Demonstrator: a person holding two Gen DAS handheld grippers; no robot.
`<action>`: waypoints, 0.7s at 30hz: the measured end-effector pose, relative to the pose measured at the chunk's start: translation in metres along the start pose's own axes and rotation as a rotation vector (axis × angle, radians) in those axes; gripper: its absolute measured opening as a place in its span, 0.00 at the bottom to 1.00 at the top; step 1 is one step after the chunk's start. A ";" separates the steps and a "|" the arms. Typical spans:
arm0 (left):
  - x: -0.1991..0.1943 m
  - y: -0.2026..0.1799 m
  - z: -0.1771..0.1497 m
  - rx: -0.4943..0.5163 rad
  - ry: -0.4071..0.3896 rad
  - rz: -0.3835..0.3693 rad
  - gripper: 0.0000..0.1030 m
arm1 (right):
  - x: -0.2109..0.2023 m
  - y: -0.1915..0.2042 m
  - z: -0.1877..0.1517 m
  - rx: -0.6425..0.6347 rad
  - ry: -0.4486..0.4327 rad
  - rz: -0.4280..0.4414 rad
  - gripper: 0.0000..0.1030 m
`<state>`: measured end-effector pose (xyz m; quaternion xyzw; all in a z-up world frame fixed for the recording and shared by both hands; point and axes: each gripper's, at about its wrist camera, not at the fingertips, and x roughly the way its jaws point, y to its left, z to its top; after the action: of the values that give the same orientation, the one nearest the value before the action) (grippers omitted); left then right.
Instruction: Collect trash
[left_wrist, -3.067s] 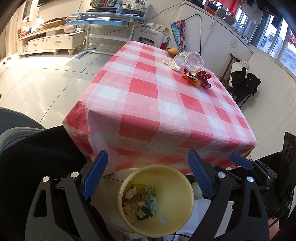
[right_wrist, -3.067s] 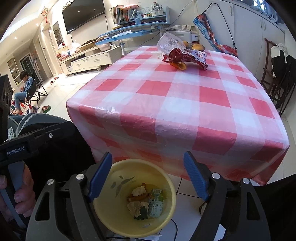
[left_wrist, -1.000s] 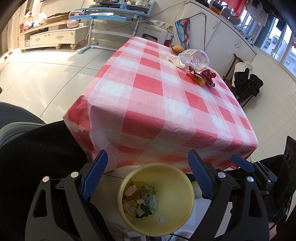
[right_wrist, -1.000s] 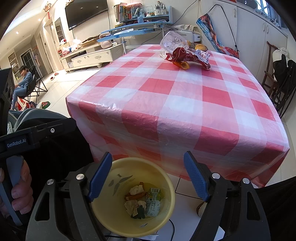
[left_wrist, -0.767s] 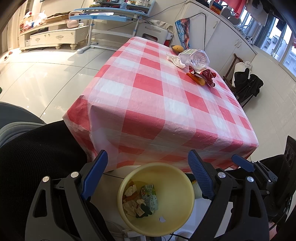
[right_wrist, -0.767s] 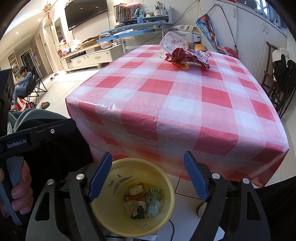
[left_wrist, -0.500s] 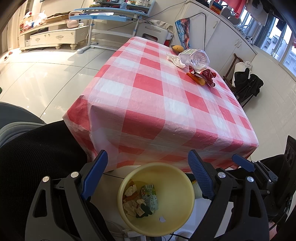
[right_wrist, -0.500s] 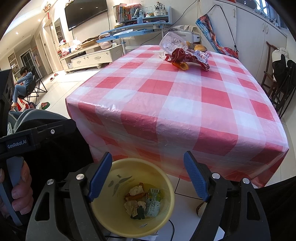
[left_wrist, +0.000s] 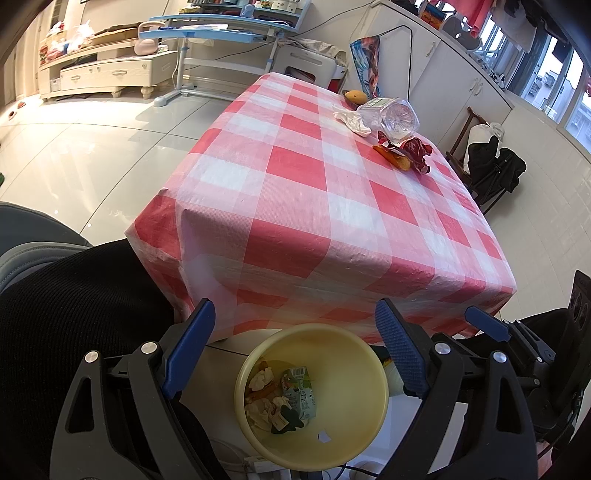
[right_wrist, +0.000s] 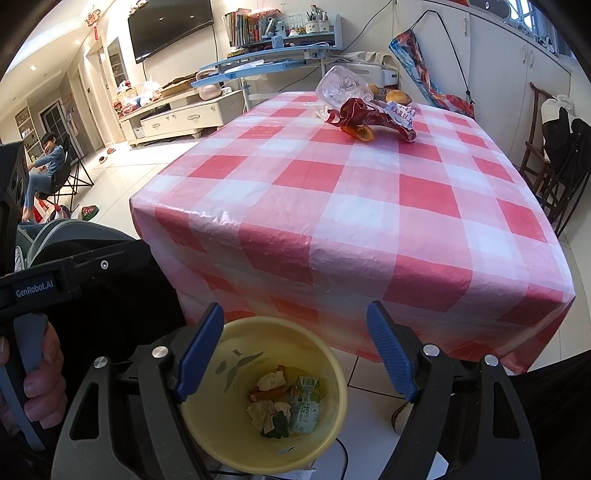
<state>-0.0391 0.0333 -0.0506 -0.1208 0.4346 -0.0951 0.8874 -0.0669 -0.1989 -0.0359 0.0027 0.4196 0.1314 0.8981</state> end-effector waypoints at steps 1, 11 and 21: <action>0.000 0.000 0.000 0.000 0.000 0.000 0.82 | 0.000 -0.001 0.000 0.000 -0.001 0.000 0.74; 0.000 0.000 0.000 -0.001 0.001 0.000 0.82 | -0.001 -0.001 0.002 0.001 -0.006 -0.006 0.74; 0.000 0.000 0.000 -0.002 0.001 0.000 0.82 | -0.002 -0.001 0.002 0.005 -0.011 -0.011 0.74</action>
<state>-0.0388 0.0332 -0.0505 -0.1214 0.4351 -0.0946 0.8871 -0.0666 -0.1997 -0.0333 0.0032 0.4148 0.1253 0.9012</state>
